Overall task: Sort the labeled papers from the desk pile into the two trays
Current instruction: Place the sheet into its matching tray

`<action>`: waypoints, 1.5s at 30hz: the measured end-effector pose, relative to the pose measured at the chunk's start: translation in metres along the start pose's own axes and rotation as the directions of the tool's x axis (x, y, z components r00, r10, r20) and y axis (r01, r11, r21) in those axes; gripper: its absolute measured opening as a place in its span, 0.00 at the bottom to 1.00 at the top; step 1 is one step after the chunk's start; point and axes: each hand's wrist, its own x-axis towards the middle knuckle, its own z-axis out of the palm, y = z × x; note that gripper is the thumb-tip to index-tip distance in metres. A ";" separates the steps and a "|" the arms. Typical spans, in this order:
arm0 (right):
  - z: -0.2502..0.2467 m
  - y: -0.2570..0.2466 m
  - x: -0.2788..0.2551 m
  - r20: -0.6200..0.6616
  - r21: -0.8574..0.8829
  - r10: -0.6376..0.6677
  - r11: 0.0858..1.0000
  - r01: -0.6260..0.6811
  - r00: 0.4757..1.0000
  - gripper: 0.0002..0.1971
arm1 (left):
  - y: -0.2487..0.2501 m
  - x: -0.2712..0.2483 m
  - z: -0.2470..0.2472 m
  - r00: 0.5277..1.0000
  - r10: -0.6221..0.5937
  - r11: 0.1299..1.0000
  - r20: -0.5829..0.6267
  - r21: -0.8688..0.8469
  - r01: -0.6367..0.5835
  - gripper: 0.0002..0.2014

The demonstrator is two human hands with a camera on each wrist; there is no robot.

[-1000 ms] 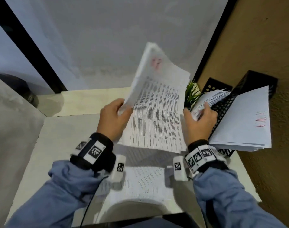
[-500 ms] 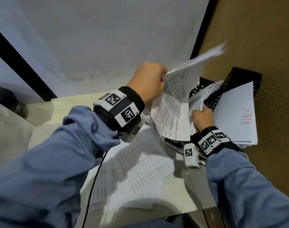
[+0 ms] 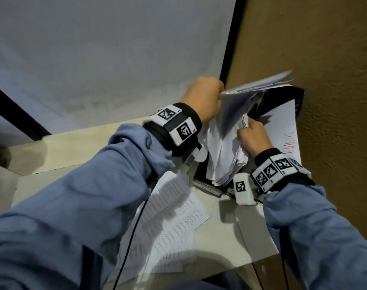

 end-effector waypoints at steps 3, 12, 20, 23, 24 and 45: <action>-0.001 -0.001 0.002 -0.009 -0.009 -0.021 1.000 0.021 1.000 0.10 | 0.001 0.003 0.001 0.996 -0.090 0.982 -0.024 -0.170 0.085 0.10; -0.013 -0.014 0.006 -0.038 -0.093 -0.052 0.994 0.048 0.998 0.12 | 0.001 0.009 0.001 0.984 -0.153 0.932 -0.089 -0.346 0.113 0.08; 0.014 -0.008 0.002 0.028 -0.353 -0.046 0.934 0.053 0.999 0.32 | -0.025 0.003 0.084 0.952 -0.245 0.926 0.185 -0.245 0.286 0.11; 0.043 0.014 -0.006 0.149 -0.400 0.096 0.916 -0.029 0.984 0.39 | -0.030 -0.002 0.117 0.924 -0.262 0.934 0.279 -0.167 0.315 0.11; 0.050 0.019 -0.008 0.157 -0.383 0.135 0.921 -0.065 0.978 0.40 | -0.032 -0.003 0.125 0.922 -0.269 0.933 0.280 -0.162 0.321 0.11; 0.113 0.105 -0.090 0.120 0.102 0.142 0.983 -0.154 0.983 0.19 | -0.174 -0.193 0.149 0.554 -0.796 0.433 0.242 -0.412 0.802 0.10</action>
